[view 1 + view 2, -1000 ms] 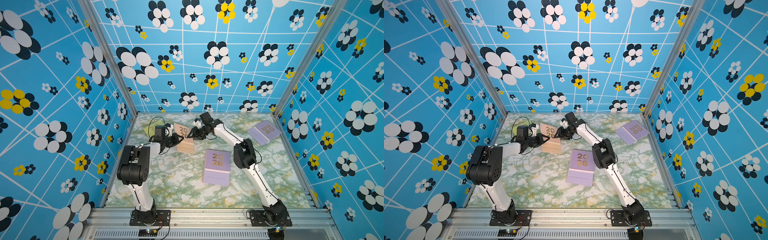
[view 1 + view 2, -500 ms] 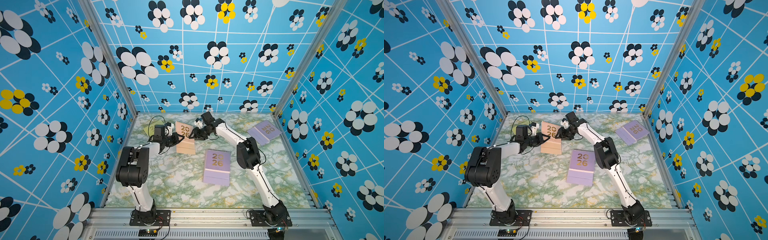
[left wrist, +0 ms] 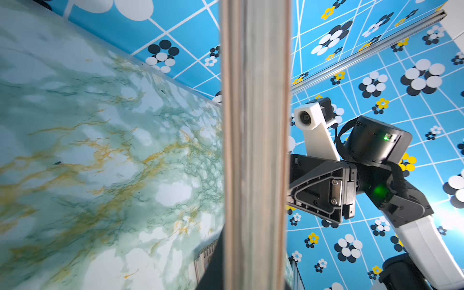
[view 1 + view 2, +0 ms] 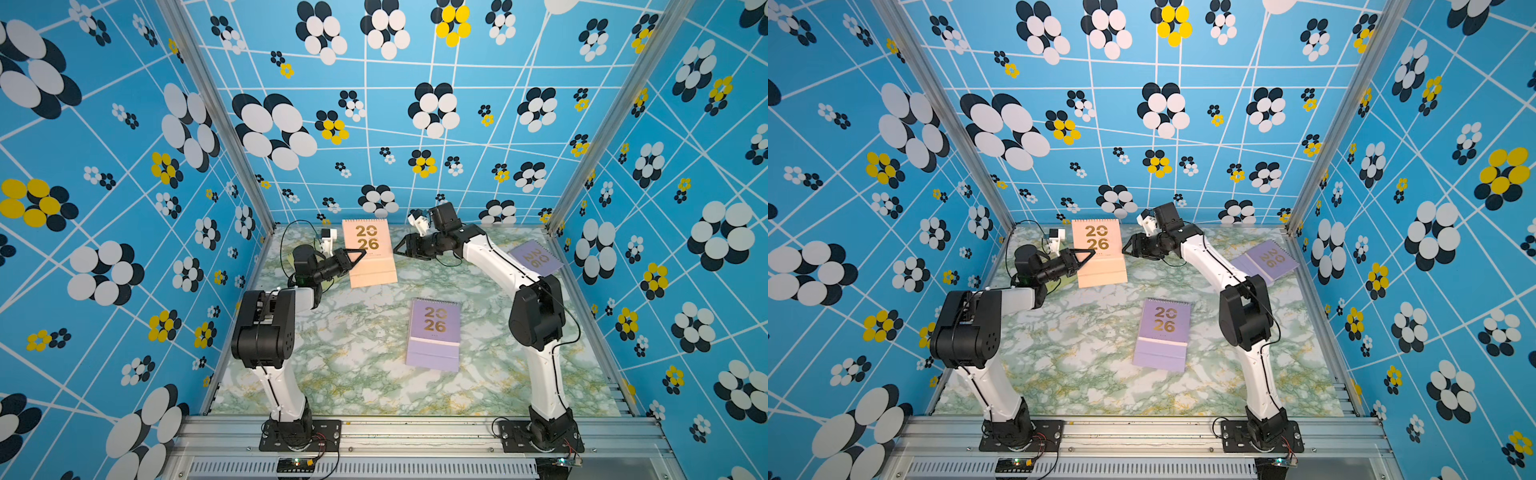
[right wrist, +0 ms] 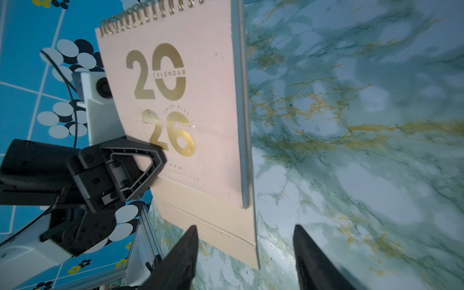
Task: Stack the calendars
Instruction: Place the calendar at the calendar.
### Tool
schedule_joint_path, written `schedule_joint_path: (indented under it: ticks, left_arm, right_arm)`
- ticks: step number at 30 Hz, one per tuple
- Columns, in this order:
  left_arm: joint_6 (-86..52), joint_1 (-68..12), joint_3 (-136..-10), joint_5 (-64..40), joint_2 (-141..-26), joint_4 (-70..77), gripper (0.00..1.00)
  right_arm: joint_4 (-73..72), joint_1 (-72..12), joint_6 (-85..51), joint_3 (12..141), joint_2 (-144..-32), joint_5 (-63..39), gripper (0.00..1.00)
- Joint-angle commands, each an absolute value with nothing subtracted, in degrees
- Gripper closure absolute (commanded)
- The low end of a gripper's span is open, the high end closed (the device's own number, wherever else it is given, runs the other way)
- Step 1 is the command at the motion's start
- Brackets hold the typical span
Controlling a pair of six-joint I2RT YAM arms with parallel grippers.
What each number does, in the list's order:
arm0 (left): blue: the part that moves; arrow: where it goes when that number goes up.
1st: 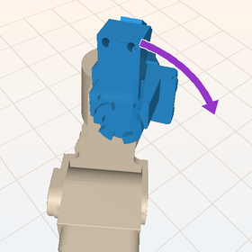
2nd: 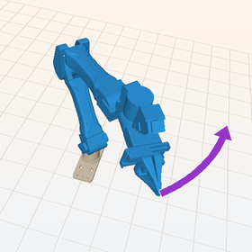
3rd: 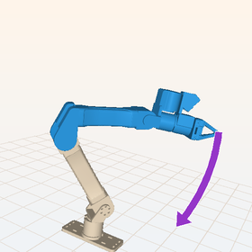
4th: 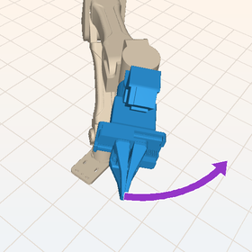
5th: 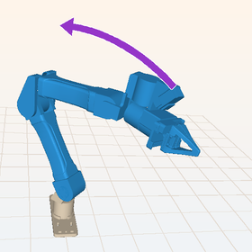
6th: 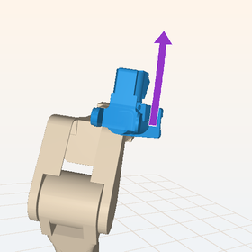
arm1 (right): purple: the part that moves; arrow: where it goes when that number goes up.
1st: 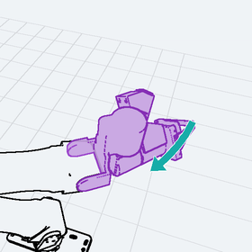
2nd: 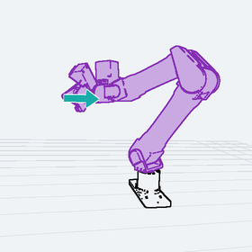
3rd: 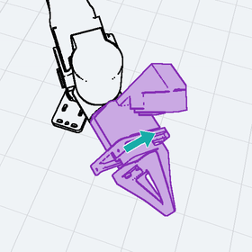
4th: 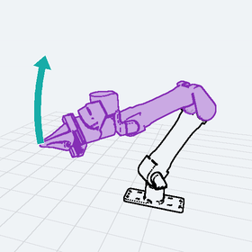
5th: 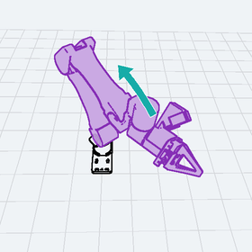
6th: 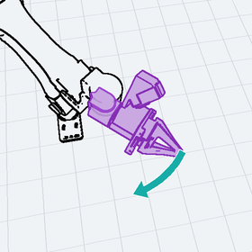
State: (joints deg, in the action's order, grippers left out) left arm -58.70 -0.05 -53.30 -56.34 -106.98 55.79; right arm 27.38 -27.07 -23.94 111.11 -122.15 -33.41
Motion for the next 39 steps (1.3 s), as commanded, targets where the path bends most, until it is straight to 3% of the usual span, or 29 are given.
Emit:
schedule_joint_path:
  ticks: [1, 7, 17, 27, 33, 39]
  left_arm:
    - [-63.5, -0.2, -54.8, -60.0, -107.2, 65.7, 1.00]
    - [-63.7, -1.2, -55.2, -60.9, -106.8, 66.0, 1.00]
    - [-68.2, -2.7, -55.7, -63.0, -107.5, 72.2, 1.00]
    - [-70.7, -3.9, -56.6, -64.1, -108.7, 75.1, 1.00]
    - [-70.7, -4.2, -56.8, -64.6, -108.6, 75.1, 1.00]
    - [-70.6, -4.1, -56.9, -64.9, -108.5, 75.1, 1.00]
  right_arm:
    - [18.3, -25.7, -22.8, 104.3, -115.9, -37.6, 0.36]
    - [9.1, -23.0, -23.5, 96.3, -111.3, -44.3, 0.35]
    - [-5.1, -23.0, -30.2, 93.9, -114.7, -49.7, 0.38]
    - [-2.5, -26.1, -29.8, 99.5, -119.8, -49.3, 0.41]
    - [-2.4, -27.9, -30.2, 102.2, -121.6, -49.8, 0.53]
    - [-3.1, -28.6, -31.5, 102.9, -122.2, -50.3, 0.80]
